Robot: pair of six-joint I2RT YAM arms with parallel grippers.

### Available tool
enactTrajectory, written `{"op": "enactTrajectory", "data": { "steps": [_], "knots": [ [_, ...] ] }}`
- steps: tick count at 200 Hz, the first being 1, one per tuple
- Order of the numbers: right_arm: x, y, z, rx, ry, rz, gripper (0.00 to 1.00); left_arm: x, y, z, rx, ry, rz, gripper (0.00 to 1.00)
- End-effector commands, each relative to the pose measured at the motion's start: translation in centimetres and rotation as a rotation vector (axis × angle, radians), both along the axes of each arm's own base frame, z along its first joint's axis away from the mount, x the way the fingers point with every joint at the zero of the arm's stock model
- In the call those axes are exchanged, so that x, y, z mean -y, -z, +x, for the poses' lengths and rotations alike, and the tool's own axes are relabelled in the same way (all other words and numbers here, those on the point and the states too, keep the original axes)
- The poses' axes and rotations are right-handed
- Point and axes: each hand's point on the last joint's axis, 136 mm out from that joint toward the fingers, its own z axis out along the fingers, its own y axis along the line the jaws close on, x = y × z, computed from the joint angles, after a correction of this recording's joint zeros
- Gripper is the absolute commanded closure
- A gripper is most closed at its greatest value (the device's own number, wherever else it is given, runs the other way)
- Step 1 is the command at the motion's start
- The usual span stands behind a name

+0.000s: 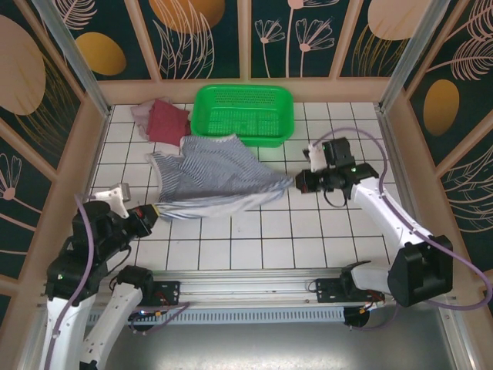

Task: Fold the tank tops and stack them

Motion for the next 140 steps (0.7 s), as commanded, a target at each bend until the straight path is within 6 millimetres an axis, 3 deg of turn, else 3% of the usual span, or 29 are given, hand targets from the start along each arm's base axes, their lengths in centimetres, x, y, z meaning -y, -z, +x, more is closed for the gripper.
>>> {"op": "enactTrajectory", "data": {
  "steps": [1,33,47,77,121,140],
  "knots": [
    [-0.6,-1.6,-0.4,0.016,0.008,0.065,1.0,1.8,0.8,-0.2,-0.061,0.092,-0.046,1.0],
    [-0.4,-2.0,1.6,-0.008,0.048,0.044,1.0,2.8,1.7,2.1,-0.078,0.15,-0.007,1.0],
    [0.2,-1.8,2.1,-0.022,0.079,0.03,1.0,3.2,3.2,1.9,-0.119,0.171,0.005,1.0],
    [1.8,-0.6,1.8,-0.068,0.124,-0.014,1.0,5.2,4.3,2.1,-0.124,0.218,0.02,1.0],
    [5.6,1.1,1.5,-0.156,0.216,-0.113,1.0,11.8,5.8,1.7,-0.148,0.37,0.092,1.0],
    [7.2,2.5,1.4,-0.204,0.25,-0.136,1.0,15.0,6.9,-0.1,-0.17,0.446,0.06,1.0]
  ]
}}
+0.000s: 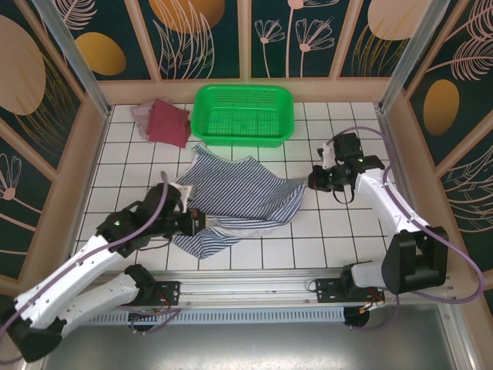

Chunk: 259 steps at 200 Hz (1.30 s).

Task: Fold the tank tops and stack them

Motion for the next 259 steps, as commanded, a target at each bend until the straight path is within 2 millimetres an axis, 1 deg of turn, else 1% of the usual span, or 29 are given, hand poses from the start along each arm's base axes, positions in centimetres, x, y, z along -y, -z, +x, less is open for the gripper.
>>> {"op": "enactTrajectory", "data": {
  "steps": [1,14,25,44,55,66,81,85,87,89,100,115,123,125,127,130,141,149,177,189,199,209,219,223,231,242,248,259],
  "knots": [
    [2.3,1.3,-0.4,-0.068,0.045,-0.066,1.0,3.1,-0.3,-0.3,0.029,-0.002,-0.062,1.0],
    [3.6,2.1,0.5,-0.066,0.064,-0.089,1.0,5.8,1.2,-2.6,-0.006,0.096,-0.018,1.0],
    [4.5,2.4,1.9,-0.045,0.082,-0.101,1.0,8.7,1.6,-4.1,-0.027,0.179,-0.028,1.0],
    [5.8,3.3,4.3,-0.028,0.091,-0.14,1.0,13.1,1.7,-5.5,-0.041,0.292,-0.081,1.0],
    [6.8,3.7,5.7,-0.025,0.094,-0.188,1.0,15.2,2.1,-6.4,-0.053,0.367,-0.075,1.0],
    [7.4,3.8,6.9,-0.013,0.111,-0.196,1.0,17.2,2.5,-7.3,-0.062,0.443,-0.083,1.0],
    [7.7,3.8,8.9,0.022,0.126,-0.195,1.0,19.8,2.8,-7.9,-0.071,0.521,-0.105,1.0],
    [7.8,3.9,9.5,0.027,0.13,-0.196,1.0,20.3,3.4,-8.0,-0.077,0.539,-0.102,1.0],
    [7.8,4.0,9.7,0.028,0.129,-0.198,1.0,21.0,2.8,-7.9,-0.068,0.549,-0.116,1.0],
    [7.9,4.0,10.0,0.031,0.132,-0.199,1.0,21.4,2.6,-7.9,-0.065,0.559,-0.122,1.0],
    [8.1,4.7,11.1,0.024,0.132,-0.209,1.0,23.5,2.6,-8.2,-0.064,0.614,-0.132,1.0],
    [8.4,4.9,12.9,0.038,0.122,-0.222,1.0,26.0,2.8,-8.6,-0.059,0.667,-0.147,1.0],
    [8.6,5.2,13.5,0.039,0.122,-0.23,1.0,27.0,3.4,-8.8,-0.074,0.691,-0.149,1.0],
    [8.6,5.3,13.6,0.04,0.121,-0.231,1.0,27.2,3.2,-8.9,-0.074,0.696,-0.154,1.0],
    [8.6,5.2,13.8,0.043,0.12,-0.233,1.0,27.5,4.0,-8.9,-0.086,0.7,-0.144,1.0],
    [8.7,5.3,14.1,0.045,0.12,-0.235,1.0,27.8,4.3,-9.0,-0.091,0.705,-0.143,1.0],
    [9.0,5.7,14.9,0.049,0.116,-0.254,1.0,28.9,5.0,-9.1,-0.094,0.724,-0.15,1.0],
    [9.3,5.8,15.5,0.055,0.12,-0.256,1.0,29.4,5.9,-9.2,-0.103,0.734,-0.141,1.0],
    [9.2,6.3,17.0,0.072,0.116,-0.238,1.0,31.7,7.9,-8.9,-0.108,0.757,-0.139,1.0],
    [9.5,6.5,17.5,0.077,0.119,-0.249,1.0,32.5,8.6,-8.9,-0.118,0.757,-0.149,0.95],
    [9.7,6.4,17.8,0.079,0.125,-0.252,1.0,32.8,9.1,-8.8,-0.121,0.762,-0.139,0.87],
    [10.1,6.0,18.0,0.087,0.133,-0.25,0.99,33.1,8.8,-8.7,-0.112,0.772,-0.136,0.79],
    [10.4,5.7,18.3,0.094,0.141,-0.251,0.91,33.2,8.2,-8.8,-0.104,0.785,-0.14,0.7],
    [10.5,5.6,18.3,0.092,0.143,-0.253,0.87,33.1,8.1,-8.8,-0.102,0.788,-0.14,0.64],
    [10.8,5.5,18.3,0.085,0.151,-0.26,0.8,32.9,7.6,-9.0,-0.102,0.797,-0.142,0.57],
    [11.2,5.1,18.3,0.088,0.16,-0.269,0.73,32.6,6.6,-9.2,-0.097,0.802,-0.155,0.54],
    [11.4,4.7,18.4,0.096,0.169,-0.266,0.7,32.4,6.0,-9.2,-0.095,0.799,-0.161,0.49],
    [11.6,3.9,18.3,0.105,0.184,-0.255,0.65,31.6,5.1,-8.9,-0.077,0.787,-0.152,0.46]
  ]
}}
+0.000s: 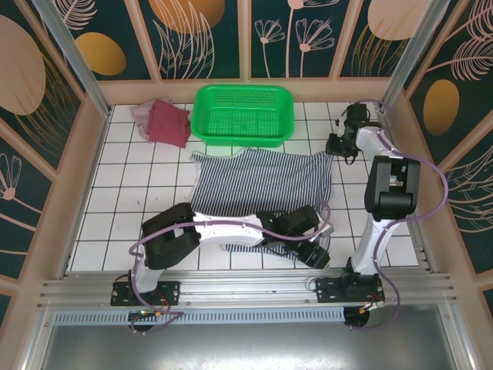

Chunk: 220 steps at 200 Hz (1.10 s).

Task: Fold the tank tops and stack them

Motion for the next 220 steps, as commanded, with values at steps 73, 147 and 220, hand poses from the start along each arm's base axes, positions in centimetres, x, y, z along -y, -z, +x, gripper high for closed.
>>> {"op": "enactTrajectory", "data": {
  "steps": [73,147,220],
  "knots": [
    [-7.1,-4.8,-11.3,-0.082,0.047,0.481,0.64,-18.5,0.0,14.6,0.257,-0.414,0.343,0.43],
    [-14.5,2.3,-26.0,-0.376,0.091,0.494,0.62,-35.4,7.7,20.4,0.184,-0.723,0.682,0.45],
    [-9.2,6.7,-28.5,-0.415,0.209,0.236,0.6,-42.3,10.5,18.5,0.034,-0.86,0.828,0.47]
  ]
}}
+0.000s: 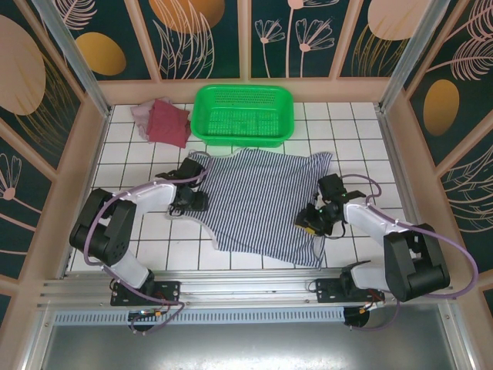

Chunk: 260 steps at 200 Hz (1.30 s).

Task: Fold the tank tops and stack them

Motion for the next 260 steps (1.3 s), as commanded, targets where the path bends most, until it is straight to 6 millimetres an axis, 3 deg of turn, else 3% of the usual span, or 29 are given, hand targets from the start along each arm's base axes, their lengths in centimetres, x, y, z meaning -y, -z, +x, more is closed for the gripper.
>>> {"op": "enactTrajectory", "data": {
  "steps": [1,34,52,75,94,109,127,146,171,193,210,227,245,260],
  "knots": [
    [3.0,1.3,-0.9,-0.026,0.056,-0.133,0.6,-3.0,2.4,-3.6,-0.132,-0.052,0.085,0.48],
    [4.5,0.8,0.3,0.001,0.098,-0.193,0.58,-3.8,2.5,-4.0,-0.204,-0.135,0.081,0.48],
    [5.6,1.5,0.2,-0.012,0.106,-0.227,0.57,-5.2,2.5,-4.9,-0.235,-0.206,0.091,0.48],
    [6.7,0.7,2.5,0.037,0.145,-0.243,0.57,-6.8,2.0,-6.4,-0.247,-0.276,0.09,0.49],
    [6.1,0.0,5.2,0.089,0.086,-0.221,0.57,-6.4,1.7,-7.2,-0.264,-0.278,0.059,0.5],
    [5.5,-0.1,6.3,0.095,0.047,-0.203,0.57,-5.7,0.6,-6.4,-0.233,-0.276,0.016,0.49],
    [5.1,-1.4,6.8,0.117,0.04,-0.183,0.57,-7.0,-1.3,-5.4,-0.187,-0.281,0.089,0.48],
    [4.3,-2.8,5.1,0.08,0.042,-0.156,0.56,-8.0,-2.3,-5.1,-0.175,-0.308,0.123,0.45],
    [1.9,-4.0,0.4,-0.003,0.02,-0.098,0.55,-8.0,-4.3,-4.7,-0.132,-0.393,0.089,0.41],
    [1.3,-4.0,-4.0,-0.08,0.024,-0.089,0.55,-9.4,-4.8,-6.8,-0.159,-0.475,0.121,0.36],
    [1.4,-3.8,-6.3,-0.11,0.041,-0.09,0.5,-11.1,-5.0,-8.1,-0.162,-0.554,0.131,0.33],
    [1.6,-3.2,-7.7,-0.129,0.045,-0.098,0.5,-11.9,-5.1,-8.3,-0.121,-0.635,0.095,0.33],
    [1.3,-2.2,-8.3,-0.143,0.054,-0.098,0.49,-12.3,-4.0,-9.5,-0.142,-0.689,0.088,0.33],
    [0.9,-1.4,-8.6,-0.152,0.054,-0.104,0.49,-11.6,-3.2,-8.7,-0.109,-0.713,0.021,0.35]
  ]
}}
